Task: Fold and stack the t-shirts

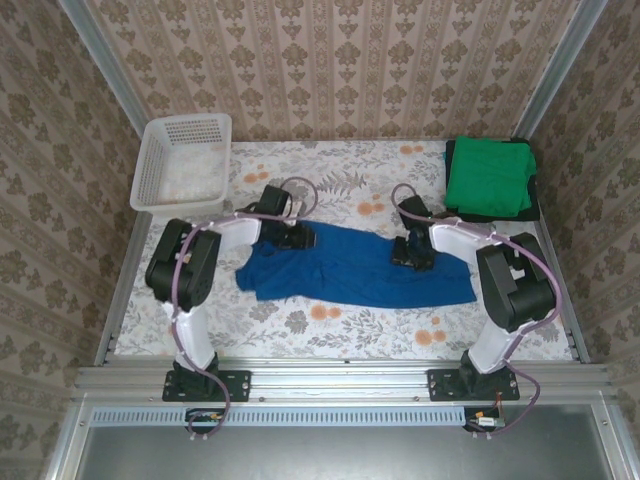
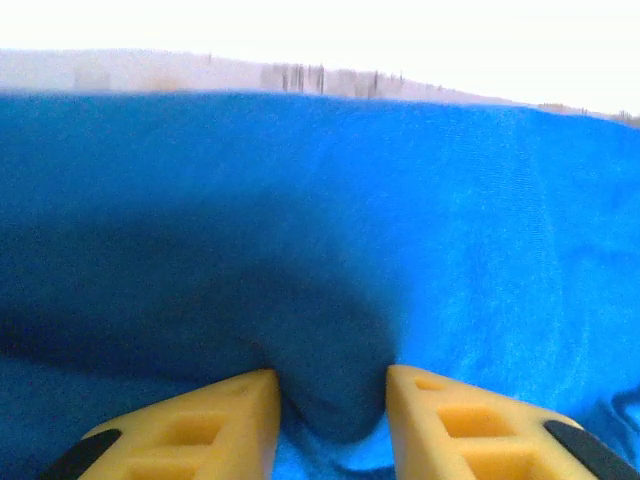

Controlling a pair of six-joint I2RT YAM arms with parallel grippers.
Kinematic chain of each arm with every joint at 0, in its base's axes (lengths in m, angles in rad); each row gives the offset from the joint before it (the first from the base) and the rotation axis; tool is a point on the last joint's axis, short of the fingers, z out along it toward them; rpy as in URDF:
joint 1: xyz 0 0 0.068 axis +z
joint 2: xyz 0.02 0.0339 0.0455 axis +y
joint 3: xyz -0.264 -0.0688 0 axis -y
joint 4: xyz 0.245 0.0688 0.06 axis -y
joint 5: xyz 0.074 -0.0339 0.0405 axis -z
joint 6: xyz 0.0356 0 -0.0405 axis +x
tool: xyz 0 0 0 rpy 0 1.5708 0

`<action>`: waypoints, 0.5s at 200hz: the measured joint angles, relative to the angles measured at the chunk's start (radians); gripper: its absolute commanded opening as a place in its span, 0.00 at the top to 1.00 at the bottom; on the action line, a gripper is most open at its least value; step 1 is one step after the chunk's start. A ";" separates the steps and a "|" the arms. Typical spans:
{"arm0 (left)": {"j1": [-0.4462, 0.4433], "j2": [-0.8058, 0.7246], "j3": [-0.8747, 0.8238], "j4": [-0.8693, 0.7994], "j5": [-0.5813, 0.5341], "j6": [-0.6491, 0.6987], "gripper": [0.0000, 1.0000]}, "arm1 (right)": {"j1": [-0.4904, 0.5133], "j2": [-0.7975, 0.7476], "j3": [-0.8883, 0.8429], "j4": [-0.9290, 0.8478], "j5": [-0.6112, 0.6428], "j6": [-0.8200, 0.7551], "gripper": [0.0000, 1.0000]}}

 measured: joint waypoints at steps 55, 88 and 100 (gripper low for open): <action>0.032 0.409 0.667 -0.198 0.046 0.079 0.66 | 0.291 -0.100 -0.070 -0.130 0.016 0.122 0.53; 0.037 0.573 1.012 -0.341 0.056 0.114 0.61 | 0.286 -0.212 -0.068 -0.218 0.061 0.132 0.51; 0.038 0.565 1.042 -0.377 0.056 0.123 0.59 | 0.252 -0.249 -0.065 -0.227 0.083 0.117 0.51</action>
